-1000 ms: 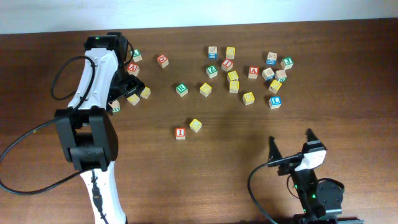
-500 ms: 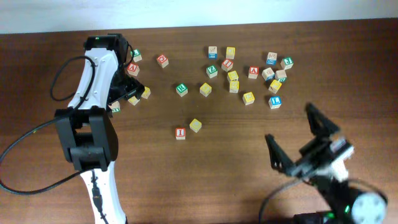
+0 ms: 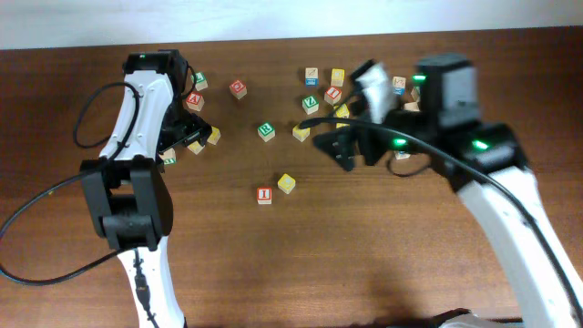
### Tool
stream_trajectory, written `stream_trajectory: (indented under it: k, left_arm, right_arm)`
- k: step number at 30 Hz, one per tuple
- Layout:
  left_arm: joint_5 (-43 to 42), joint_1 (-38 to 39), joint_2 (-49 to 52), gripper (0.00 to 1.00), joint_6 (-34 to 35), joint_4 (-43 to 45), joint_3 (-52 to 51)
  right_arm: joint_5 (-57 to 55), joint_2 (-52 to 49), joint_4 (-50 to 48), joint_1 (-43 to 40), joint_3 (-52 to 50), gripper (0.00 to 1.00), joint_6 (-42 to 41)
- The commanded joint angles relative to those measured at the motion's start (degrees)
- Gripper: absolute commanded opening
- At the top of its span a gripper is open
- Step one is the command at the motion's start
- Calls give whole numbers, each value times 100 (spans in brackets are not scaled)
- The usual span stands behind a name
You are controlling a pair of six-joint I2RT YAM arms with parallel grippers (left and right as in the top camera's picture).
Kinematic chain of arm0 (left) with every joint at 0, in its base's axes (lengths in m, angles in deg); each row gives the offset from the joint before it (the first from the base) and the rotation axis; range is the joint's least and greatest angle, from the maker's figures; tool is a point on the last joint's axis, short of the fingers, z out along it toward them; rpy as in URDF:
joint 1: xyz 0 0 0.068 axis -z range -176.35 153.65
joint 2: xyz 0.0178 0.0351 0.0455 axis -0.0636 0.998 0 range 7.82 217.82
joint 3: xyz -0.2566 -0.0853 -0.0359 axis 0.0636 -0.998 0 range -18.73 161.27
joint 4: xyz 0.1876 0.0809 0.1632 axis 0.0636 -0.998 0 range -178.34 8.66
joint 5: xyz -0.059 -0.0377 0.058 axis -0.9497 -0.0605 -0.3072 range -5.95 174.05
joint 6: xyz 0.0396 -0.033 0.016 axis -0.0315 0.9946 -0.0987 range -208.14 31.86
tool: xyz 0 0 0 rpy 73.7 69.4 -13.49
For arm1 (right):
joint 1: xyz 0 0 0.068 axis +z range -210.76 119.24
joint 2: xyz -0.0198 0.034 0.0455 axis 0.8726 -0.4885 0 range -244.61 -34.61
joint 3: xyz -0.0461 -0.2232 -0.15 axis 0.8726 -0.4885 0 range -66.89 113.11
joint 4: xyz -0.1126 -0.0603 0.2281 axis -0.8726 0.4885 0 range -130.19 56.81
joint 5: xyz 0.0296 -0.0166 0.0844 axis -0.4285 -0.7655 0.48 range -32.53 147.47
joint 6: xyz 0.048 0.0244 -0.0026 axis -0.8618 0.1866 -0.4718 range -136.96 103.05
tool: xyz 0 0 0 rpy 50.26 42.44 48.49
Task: Spell out ICRA
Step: 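Move the right gripper to the yellow C block and grasp it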
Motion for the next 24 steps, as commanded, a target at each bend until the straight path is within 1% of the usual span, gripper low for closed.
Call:
stream_trajectory:
  k: [1, 3, 5, 7, 8, 10, 11, 12, 13, 15, 18, 19, 21, 24]
  left_arm:
    - [26, -15, -140, 99, 50, -7, 4]
    - [26, -15, -140, 99, 50, -7, 4]
    - [24, -15, -140, 99, 50, -4, 4]
    - [26, -15, -140, 99, 50, -7, 4]
    - [26, -15, -140, 99, 50, -7, 4]
    - [26, -15, -140, 99, 50, -4, 4]
    - [24, -15, -140, 99, 50, -4, 4]
    - [26, -15, -140, 99, 50, -4, 4]
    - [26, -15, -140, 99, 50, -4, 4]
    - [26, -15, -140, 99, 50, -4, 4]
    - [24, -15, -140, 99, 50, -4, 4]
    - [24, -15, -140, 99, 50, -4, 4]
    - [24, -15, -140, 99, 50, -4, 4]
    - [26, -15, -140, 99, 50, 33, 4]
  right_arm:
    - [-678, -769, 140, 433, 238, 98, 234]
    - [-586, -1152, 85, 555, 238, 98, 181]
    - [-74, -1349, 98, 564, 234, 98, -201]
    - [-120, -1495, 39, 566, 227, 98, -199]
    - [-284, -1565, 44, 575, 227, 98, -201]
    - [-1300, -1917, 90, 708, 227, 99, -245]
    - [-1585, -2079, 74, 804, 227, 96, -243]
    - [-1893, -2247, 48, 935, 227, 91, -243]
    - [-2376, -2520, 28, 1161, 227, 89, -243]
    - [-2734, -2806, -52, 1366, 227, 87, -245]
    - [-2894, -3128, -304, 1530, 227, 80, -487]
    - [-2835, -3176, -393, 1543, 227, 76, -597]
    - [-2634, -3198, -459, 1598, 227, 76, -590]
    - [-2623, -3211, -459, 1775, 221, 76, -590]
